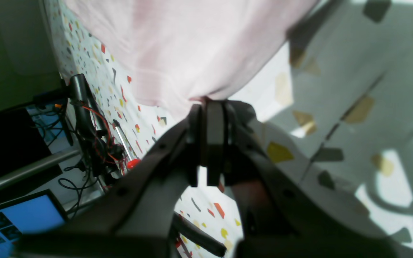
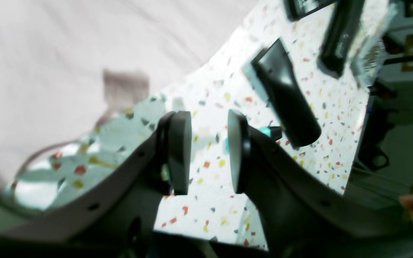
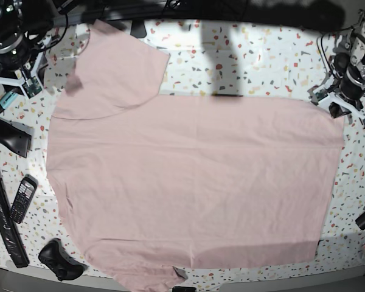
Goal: Fold the T-shirt properly
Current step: 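Move right gripper to the sleeve-side corner, left gripper to the opposite corner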
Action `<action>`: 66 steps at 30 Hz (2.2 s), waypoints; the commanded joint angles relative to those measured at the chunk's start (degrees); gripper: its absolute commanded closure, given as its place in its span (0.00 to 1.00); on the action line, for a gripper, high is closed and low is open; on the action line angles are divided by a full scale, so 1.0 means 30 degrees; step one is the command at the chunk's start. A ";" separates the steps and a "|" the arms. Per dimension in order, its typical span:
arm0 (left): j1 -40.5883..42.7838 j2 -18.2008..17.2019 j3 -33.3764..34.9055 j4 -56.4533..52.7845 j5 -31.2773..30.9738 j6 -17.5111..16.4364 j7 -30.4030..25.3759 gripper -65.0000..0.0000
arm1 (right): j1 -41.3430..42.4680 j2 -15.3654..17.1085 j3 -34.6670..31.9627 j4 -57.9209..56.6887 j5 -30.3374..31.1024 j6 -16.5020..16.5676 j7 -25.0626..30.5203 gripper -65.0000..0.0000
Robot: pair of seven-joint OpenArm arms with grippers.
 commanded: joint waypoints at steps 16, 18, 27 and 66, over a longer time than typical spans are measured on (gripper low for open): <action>0.0160 -0.0357 0.0000 -0.0036 -0.0168 -0.0721 0.0138 1.00 | -0.0051 0.0335 -0.0160 -0.0386 -0.2295 0.4218 0.1807 0.73; 0.0160 -0.0357 0.0000 -0.0036 -0.0160 -0.0714 0.0146 1.00 | -0.0051 0.0350 -0.0670 -0.0962 -0.3483 0.4371 0.2302 0.73; 0.0117 -0.0357 0.0000 -0.0036 -0.0160 -0.0699 0.0146 1.00 | -0.0036 0.2703 -0.6186 -0.4095 -1.1351 -0.0415 0.3133 0.73; 0.0124 -0.0350 0.0000 -0.0029 -0.0175 -0.0576 0.0736 1.00 | 0.7788 0.2127 -1.7005 -0.7657 -1.3362 -0.0262 0.3220 0.60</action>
